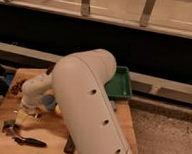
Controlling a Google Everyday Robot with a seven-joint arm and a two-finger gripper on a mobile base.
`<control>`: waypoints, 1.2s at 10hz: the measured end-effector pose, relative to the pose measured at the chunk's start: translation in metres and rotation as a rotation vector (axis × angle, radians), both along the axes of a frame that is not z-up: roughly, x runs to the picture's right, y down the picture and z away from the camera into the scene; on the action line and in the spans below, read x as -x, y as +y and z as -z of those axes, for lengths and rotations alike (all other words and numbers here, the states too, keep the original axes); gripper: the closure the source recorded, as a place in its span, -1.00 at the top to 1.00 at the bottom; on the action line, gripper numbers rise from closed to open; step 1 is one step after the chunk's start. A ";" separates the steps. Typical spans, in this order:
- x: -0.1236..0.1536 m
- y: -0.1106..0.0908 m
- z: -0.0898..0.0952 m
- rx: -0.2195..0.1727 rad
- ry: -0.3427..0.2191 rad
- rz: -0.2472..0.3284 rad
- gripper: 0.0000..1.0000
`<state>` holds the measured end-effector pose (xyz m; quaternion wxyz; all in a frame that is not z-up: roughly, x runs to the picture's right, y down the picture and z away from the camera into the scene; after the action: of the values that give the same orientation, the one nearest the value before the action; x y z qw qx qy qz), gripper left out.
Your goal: Place fork in red bowl
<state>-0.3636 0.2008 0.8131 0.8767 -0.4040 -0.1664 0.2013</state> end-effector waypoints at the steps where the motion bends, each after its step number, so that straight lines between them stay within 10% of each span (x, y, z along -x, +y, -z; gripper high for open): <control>1: 0.002 0.001 -0.001 0.002 0.005 0.006 0.60; 6: 0.000 0.014 -0.007 0.025 0.028 -0.017 0.54; 12: -0.009 0.017 -0.009 0.037 0.043 -0.026 -0.64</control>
<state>-0.3548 0.2177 0.8218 0.8698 -0.4135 -0.1491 0.2242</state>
